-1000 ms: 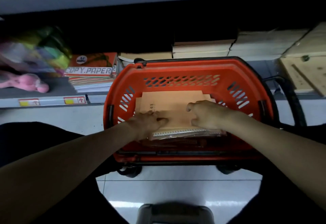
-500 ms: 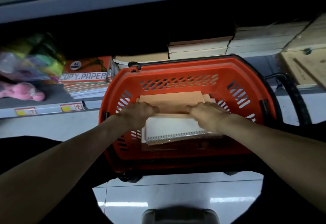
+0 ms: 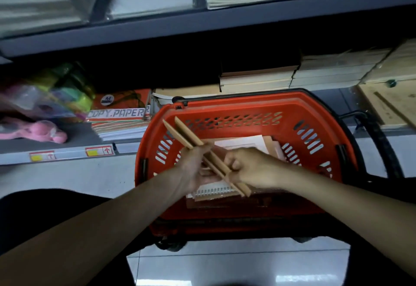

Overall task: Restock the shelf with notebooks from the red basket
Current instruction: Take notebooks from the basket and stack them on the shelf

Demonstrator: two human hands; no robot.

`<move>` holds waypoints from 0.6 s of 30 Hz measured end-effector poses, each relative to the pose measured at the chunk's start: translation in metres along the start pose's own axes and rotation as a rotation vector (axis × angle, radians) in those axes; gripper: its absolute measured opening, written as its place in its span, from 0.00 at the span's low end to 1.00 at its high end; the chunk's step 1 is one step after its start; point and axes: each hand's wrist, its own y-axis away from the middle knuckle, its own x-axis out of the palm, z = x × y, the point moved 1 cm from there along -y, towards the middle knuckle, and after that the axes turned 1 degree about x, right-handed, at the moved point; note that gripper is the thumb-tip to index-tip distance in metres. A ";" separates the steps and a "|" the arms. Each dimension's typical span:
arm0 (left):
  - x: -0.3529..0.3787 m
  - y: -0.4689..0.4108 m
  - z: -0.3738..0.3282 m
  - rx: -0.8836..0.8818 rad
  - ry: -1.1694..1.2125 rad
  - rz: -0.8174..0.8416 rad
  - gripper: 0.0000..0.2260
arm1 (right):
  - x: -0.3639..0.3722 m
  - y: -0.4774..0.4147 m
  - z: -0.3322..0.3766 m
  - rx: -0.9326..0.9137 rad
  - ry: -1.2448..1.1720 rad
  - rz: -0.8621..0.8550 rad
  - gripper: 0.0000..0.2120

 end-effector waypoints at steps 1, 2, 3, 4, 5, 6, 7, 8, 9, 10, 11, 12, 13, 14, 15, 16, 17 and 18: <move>-0.001 0.004 0.004 0.008 -0.029 -0.056 0.15 | 0.008 0.002 -0.002 0.029 -0.107 0.083 0.07; -0.005 0.006 0.009 0.018 -0.054 -0.117 0.11 | 0.012 0.002 -0.006 0.065 -0.186 0.158 0.10; -0.010 0.007 0.014 0.031 -0.064 -0.163 0.13 | 0.014 0.001 -0.009 0.099 -0.221 0.208 0.13; -0.013 0.009 0.016 0.044 -0.042 -0.178 0.17 | 0.011 0.001 -0.013 0.117 -0.210 0.218 0.16; -0.015 0.012 0.015 0.052 -0.008 -0.161 0.20 | 0.005 -0.001 -0.016 0.127 -0.160 0.180 0.19; -0.013 0.018 0.011 0.058 0.022 -0.115 0.21 | -0.004 -0.003 -0.020 0.152 -0.075 0.097 0.23; -0.009 0.027 0.004 0.072 0.036 -0.056 0.20 | -0.014 -0.006 -0.025 0.200 -0.002 -0.006 0.30; -0.006 0.035 -0.003 0.091 0.034 0.011 0.19 | -0.023 -0.007 -0.031 0.261 -0.009 -0.089 0.37; -0.003 0.043 -0.010 0.118 -0.001 0.071 0.17 | -0.032 -0.009 -0.036 0.316 -0.111 -0.122 0.43; 0.000 0.049 -0.016 0.163 -0.050 0.127 0.16 | -0.040 -0.010 -0.040 0.341 -0.274 -0.112 0.45; 0.002 0.053 -0.020 0.214 -0.098 0.174 0.15 | -0.047 -0.011 -0.041 0.346 -0.429 -0.086 0.44; 0.003 0.057 -0.025 0.271 -0.142 0.202 0.15 | -0.053 -0.010 -0.040 0.333 -0.540 -0.068 0.40; 0.002 0.058 -0.031 0.338 -0.193 0.199 0.15 | -0.057 -0.010 -0.040 0.312 -0.601 -0.097 0.35; 0.000 0.058 -0.038 0.408 -0.255 0.182 0.16 | -0.062 -0.009 -0.039 0.285 -0.641 -0.164 0.29; -0.002 0.059 -0.045 0.475 -0.324 0.162 0.17 | -0.066 -0.008 -0.036 0.258 -0.673 -0.236 0.24; -0.003 0.060 -0.052 0.532 -0.385 0.144 0.17 | -0.069 -0.007 -0.034 0.229 -0.698 -0.296 0.20; -0.005 0.059 -0.058 0.581 -0.430 0.119 0.17 | -0.070 -0.006 -0.033 0.185 -0.703 -0.348 0.18; -0.007 0.059 -0.063 0.617 -0.444 0.103 0.16 | -0.072 -0.005 -0.032 0.133 -0.684 -0.404 0.16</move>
